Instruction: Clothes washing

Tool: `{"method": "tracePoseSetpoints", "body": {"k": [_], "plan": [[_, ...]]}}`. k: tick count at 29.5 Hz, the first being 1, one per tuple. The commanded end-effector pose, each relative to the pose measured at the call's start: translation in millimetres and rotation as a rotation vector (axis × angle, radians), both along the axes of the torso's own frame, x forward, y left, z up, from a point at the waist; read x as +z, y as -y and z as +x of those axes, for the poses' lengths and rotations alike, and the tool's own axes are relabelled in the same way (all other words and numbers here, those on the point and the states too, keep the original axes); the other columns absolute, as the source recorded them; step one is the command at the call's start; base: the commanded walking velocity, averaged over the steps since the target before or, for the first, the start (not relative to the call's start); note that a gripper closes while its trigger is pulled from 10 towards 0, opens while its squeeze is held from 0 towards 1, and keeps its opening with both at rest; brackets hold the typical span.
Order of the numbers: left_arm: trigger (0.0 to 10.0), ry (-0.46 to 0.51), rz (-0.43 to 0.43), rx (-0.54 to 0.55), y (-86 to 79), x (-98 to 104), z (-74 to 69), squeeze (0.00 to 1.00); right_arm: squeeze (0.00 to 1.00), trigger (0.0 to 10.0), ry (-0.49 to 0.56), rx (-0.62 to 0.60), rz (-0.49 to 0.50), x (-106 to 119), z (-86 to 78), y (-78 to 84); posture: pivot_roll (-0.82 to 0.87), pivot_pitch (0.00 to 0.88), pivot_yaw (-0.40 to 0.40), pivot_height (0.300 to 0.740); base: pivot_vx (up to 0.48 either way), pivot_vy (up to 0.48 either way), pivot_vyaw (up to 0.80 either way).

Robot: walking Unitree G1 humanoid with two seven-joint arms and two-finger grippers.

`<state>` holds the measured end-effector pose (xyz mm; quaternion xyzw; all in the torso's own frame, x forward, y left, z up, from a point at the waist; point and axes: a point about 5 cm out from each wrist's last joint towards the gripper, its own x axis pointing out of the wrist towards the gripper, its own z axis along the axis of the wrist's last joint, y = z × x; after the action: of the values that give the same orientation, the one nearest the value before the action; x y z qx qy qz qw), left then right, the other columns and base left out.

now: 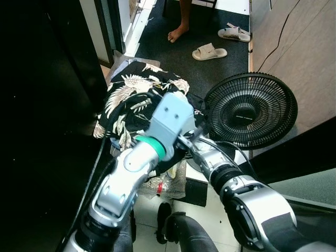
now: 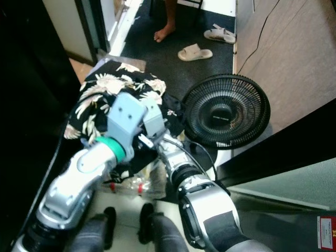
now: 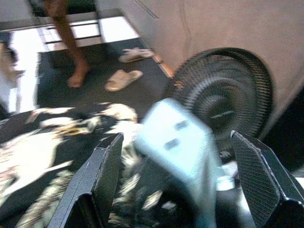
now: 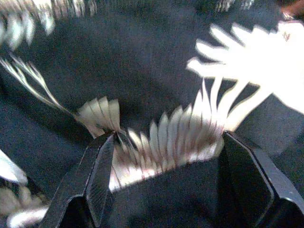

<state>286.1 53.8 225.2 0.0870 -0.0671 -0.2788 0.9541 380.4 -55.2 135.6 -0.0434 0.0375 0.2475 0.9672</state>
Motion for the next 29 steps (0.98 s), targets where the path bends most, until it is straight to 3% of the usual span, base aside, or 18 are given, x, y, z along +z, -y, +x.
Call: {"method": "tracePoseSetpoints", "body": {"k": [1, 7, 11, 14, 19, 29], "plan": [[10.0, -0.045, 0.001, -0.008, -1.7, -8.5, -4.4, 0.0, 0.0, 10.0, 0.016, 0.021, 0.059, 1.7, -1.6, -1.7, 0.24, 0.318, -0.024, 0.74, 0.0, 0.0, 0.0], [10.0, -0.057, 0.022, 0.005, -9.9, -16.2, -12.7, 0.0, 0.0, 10.0, 0.077, 0.059, 0.093, 12.1, -2.2, -10.3, 0.24, 0.314, -0.021, 0.74, 0.0, 0.0, 0.0], [10.0, -0.082, 0.034, -0.001, -13.3, -24.3, -21.4, 0.0, 0.0, 10.0, 0.075, 0.035, 0.107, 8.6, -3.1, -6.8, 0.25, 0.302, -0.021, 0.74, 0.0, 0.0, 0.0], [10.0, -0.109, 0.063, 0.005, -18.1, -32.6, -26.1, 0.0, 0.0, 10.0, 0.095, 0.025, 0.172, 14.9, -1.2, -3.5, 0.25, 0.298, -0.02, 0.74, 0.0, 0.0, 0.0], [10.0, -0.133, 0.155, 0.001, -28.5, -45.4, -36.9, 0.0, 0.0, 10.0, 0.211, 0.001, 0.312, 49.9, 8.7, 5.5, 0.24, 0.288, -0.017, 0.74, 0.0, 0.0, 0.0], [10.0, -0.154, 0.186, 0.014, -34.4, -52.2, -40.9, 0.0, 0.0, 10.0, 0.367, -0.014, 0.415, 95.8, 16.0, 12.8, 0.24, 0.282, -0.019, 0.74, 0.0, 0.0, 0.0]]}}
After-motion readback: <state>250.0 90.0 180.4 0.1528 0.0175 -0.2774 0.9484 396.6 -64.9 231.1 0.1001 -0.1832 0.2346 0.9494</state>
